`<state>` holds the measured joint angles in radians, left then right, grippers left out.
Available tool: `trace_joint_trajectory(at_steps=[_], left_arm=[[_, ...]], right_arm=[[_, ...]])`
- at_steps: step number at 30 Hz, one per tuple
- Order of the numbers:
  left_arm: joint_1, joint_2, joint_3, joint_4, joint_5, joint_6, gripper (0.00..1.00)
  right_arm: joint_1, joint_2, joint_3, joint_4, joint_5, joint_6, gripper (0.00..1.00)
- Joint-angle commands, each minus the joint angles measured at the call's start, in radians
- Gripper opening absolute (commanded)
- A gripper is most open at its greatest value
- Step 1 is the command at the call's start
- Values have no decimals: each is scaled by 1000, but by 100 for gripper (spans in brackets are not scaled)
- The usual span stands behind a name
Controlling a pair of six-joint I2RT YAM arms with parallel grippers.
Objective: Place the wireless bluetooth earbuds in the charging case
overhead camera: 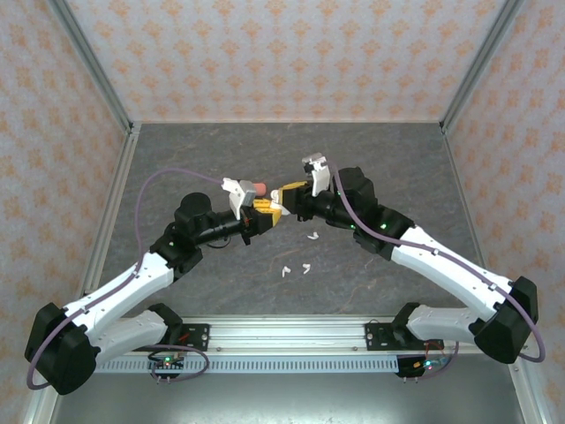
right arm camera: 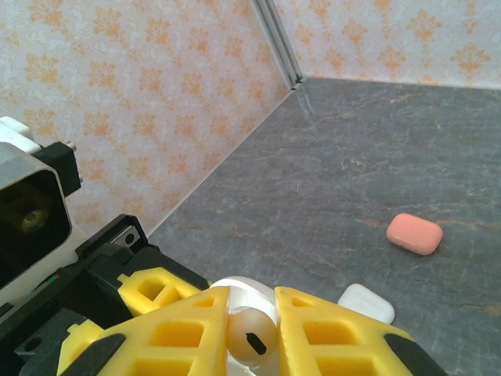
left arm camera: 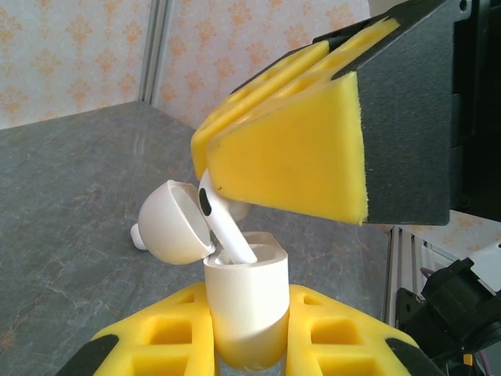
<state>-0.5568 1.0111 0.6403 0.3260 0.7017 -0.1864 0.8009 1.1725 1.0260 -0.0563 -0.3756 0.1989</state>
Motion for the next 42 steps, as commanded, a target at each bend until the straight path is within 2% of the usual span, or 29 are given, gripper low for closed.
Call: trace_joint_trajectory(at_steps=[1, 11, 17, 23, 27, 36, 42], left_arm=[[-9, -9, 25, 54, 1, -4, 11], [-9, -14, 24, 58, 2, 1, 10], [-8, -23, 18, 64, 10, 4, 10], [-9, -42, 8, 50, 0, 7, 10], [-8, -62, 5, 18, -13, 24, 10], [-8, -115, -2, -47, -33, 65, 10], [-9, -133, -3, -72, -42, 80, 10]], right_arm=[[16, 7, -15, 33, -31, 17, 19], [17, 6, -12, 15, -99, 50, 21], [17, 3, 31, -23, -111, 71, 35], [12, -3, 160, -199, -39, 2, 49], [-37, -21, 199, -275, 0, -3, 57], [-198, -36, 68, -367, 52, 21, 59], [-227, 50, -65, -368, 107, -4, 59]])
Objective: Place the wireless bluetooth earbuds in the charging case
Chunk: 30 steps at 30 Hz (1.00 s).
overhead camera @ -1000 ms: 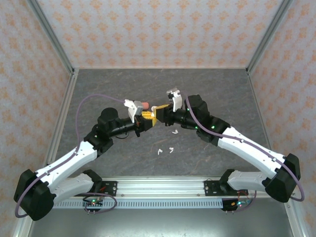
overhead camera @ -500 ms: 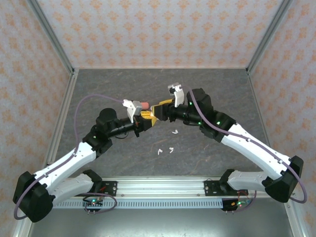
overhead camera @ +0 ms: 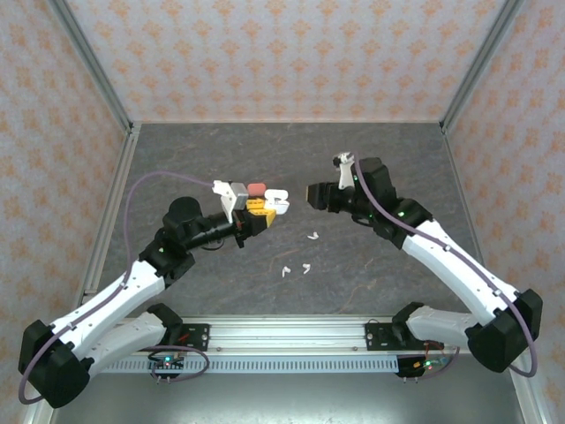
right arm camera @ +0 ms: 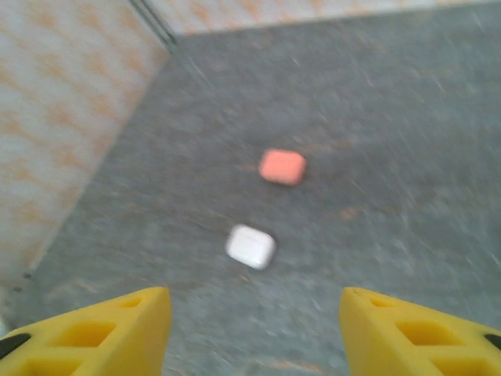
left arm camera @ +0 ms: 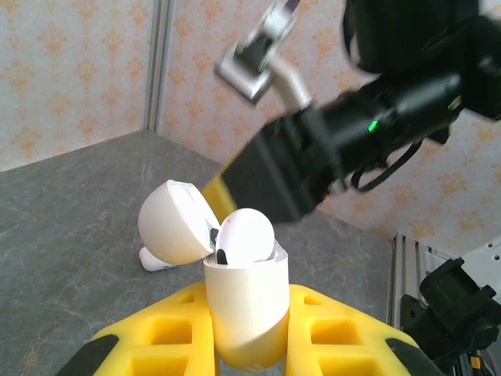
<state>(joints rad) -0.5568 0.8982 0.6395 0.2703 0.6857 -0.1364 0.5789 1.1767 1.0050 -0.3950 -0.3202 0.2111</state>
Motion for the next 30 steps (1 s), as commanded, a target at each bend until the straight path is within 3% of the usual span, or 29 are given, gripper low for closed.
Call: trace_joint_trajectory(at_steps=[1, 8, 21, 30], left_arm=[[-9, -21, 0, -19, -26, 31, 10], [-9, -15, 2, -19, -28, 30, 10], [-8, -11, 9, -26, -23, 28, 10], [-9, -24, 11, -49, -31, 36, 10]], right_arm=[[-5, 68, -56, -30, 65, -8, 59], [-11, 238, -149, 90, 67, 167, 58], [62, 552, 10, 56, 261, 105, 63], [96, 606, 32, 0, 299, 110, 61]])
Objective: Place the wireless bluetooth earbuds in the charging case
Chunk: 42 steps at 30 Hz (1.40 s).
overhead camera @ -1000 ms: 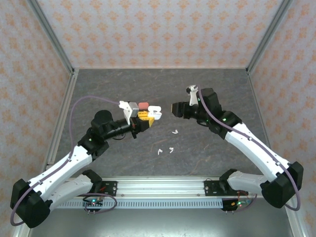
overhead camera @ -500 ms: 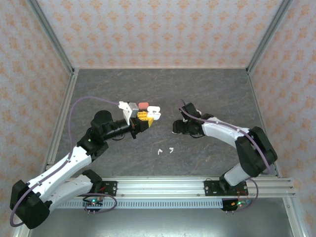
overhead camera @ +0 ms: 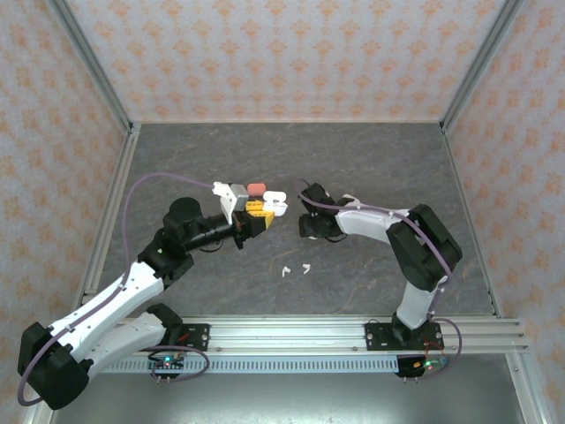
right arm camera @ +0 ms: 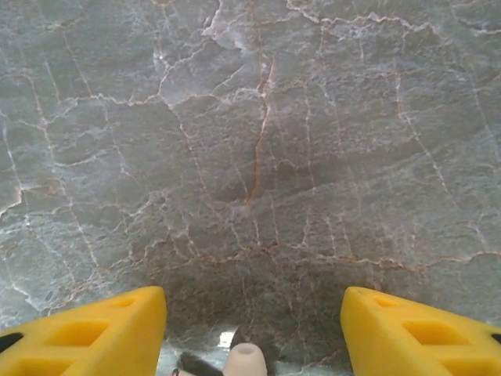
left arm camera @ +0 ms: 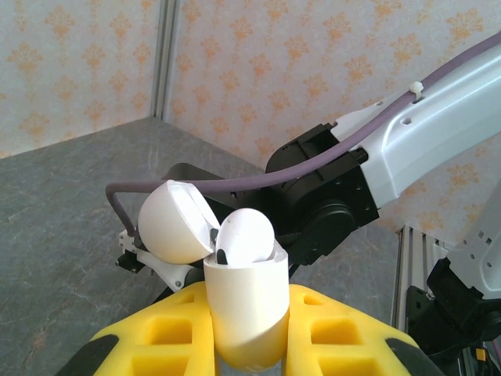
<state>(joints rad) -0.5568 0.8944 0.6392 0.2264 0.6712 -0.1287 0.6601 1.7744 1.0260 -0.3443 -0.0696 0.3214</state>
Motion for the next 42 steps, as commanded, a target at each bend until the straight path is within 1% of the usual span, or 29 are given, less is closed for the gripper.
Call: trace_joint_trajectory(at_steps=[1, 6, 11, 22, 24, 30, 34, 42], left_arm=[[-9, -20, 12, -7, -17, 31, 10], [-9, -20, 20, -18, -21, 43, 10], [-8, -20, 26, -30, -20, 49, 10], [-9, -20, 30, -41, -21, 51, 10], [-9, -20, 29, -41, -21, 52, 10], [-9, -22, 30, -46, -22, 52, 10], [-8, -22, 29, -42, -22, 51, 10], [-8, -29, 25, -49, -28, 51, 10]], right_arm=[[20, 4, 6, -56, 46, 2, 61], [34, -39, -46, -74, 42, 21, 61], [35, -91, -100, -91, 66, 49, 61], [33, -148, -133, -115, 66, 65, 61], [31, -158, -132, -114, 50, 59, 61], [-10, -216, -121, -56, -90, 34, 61], [-61, -179, -86, -57, -118, 32, 59], [-73, -80, -26, -53, -135, 29, 50]])
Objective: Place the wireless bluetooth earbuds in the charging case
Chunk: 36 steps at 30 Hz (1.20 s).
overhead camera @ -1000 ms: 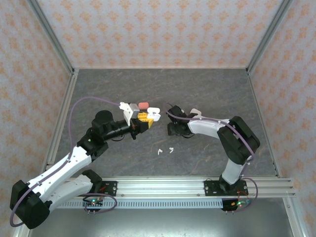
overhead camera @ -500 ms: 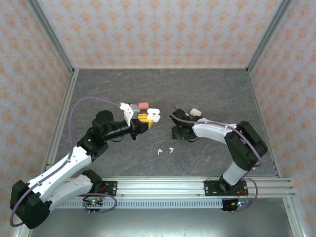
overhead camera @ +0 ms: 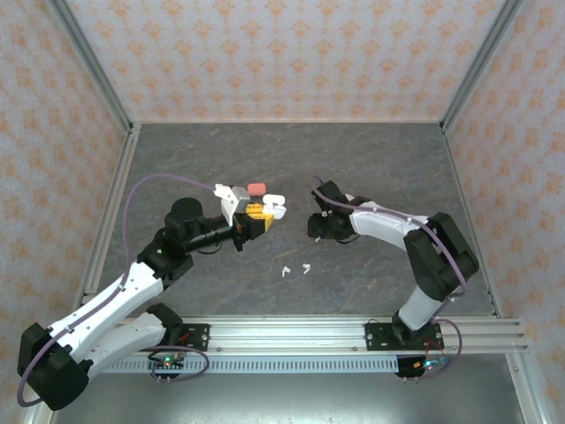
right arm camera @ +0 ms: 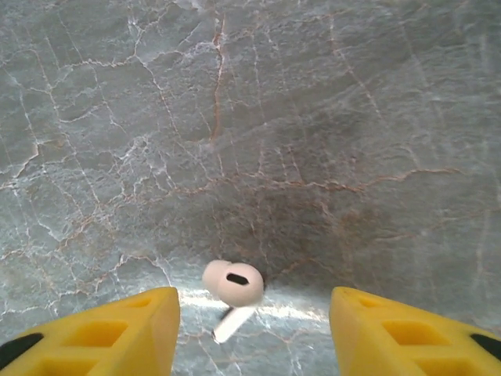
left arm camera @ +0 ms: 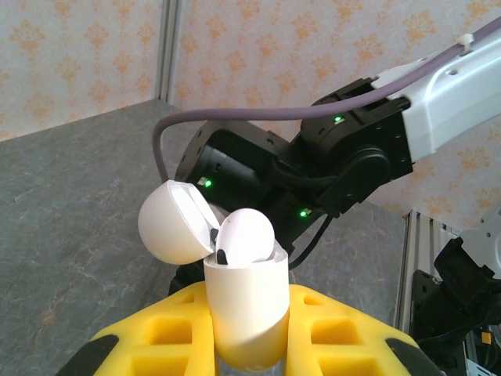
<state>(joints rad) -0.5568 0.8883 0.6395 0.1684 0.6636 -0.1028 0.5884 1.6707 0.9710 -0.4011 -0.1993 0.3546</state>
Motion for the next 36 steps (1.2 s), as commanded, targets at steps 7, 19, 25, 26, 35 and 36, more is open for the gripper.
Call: trace_joint_trajectory(at_steps=[7, 19, 25, 26, 35, 36], left_arm=[[-9, -17, 23, 8, -22, 26, 10], [-9, -17, 20, 8, -24, 26, 10], [-9, -14, 18, 22, -31, 17, 10], [-8, -14, 18, 37, -31, 5, 9], [-8, 47, 36, 162, 12, -71, 8], [-9, 54, 40, 170, 18, -78, 7]], right_arm=[[-2, 77, 46, 17, -20, 2, 42], [-2, 83, 54, 7, -24, -13, 26], [-2, -24, 27, 10, 3, -54, 25], [-2, -56, 19, 15, 7, -68, 25], [-1, -439, -26, 95, -9, -210, 25], [-1, -477, -27, 107, -12, -225, 25]])
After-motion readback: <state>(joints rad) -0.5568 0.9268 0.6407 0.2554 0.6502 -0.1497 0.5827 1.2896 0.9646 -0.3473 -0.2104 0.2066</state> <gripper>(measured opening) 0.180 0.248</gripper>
